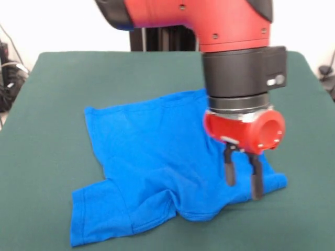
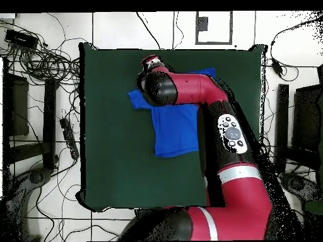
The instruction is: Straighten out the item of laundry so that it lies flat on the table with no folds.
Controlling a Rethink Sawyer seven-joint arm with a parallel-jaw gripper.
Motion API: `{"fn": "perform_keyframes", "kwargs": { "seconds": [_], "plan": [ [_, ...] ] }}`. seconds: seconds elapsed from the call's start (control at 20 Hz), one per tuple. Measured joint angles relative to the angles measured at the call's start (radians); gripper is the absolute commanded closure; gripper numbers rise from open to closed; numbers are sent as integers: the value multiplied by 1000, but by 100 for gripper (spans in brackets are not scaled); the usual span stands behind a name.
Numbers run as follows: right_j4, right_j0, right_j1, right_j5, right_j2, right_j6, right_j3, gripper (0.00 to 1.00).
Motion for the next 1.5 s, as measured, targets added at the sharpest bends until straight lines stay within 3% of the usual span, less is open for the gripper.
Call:
{"fn": "perform_keyframes", "kwargs": {
  "seconds": [0.5,1.1,1.5],
  "plan": [
    [149,45,65,63,-37,0,14,0],
    [245,112,159,428,-179,0,13,0],
    [438,117,103,593,-192,0,93,0]
  ]
}}
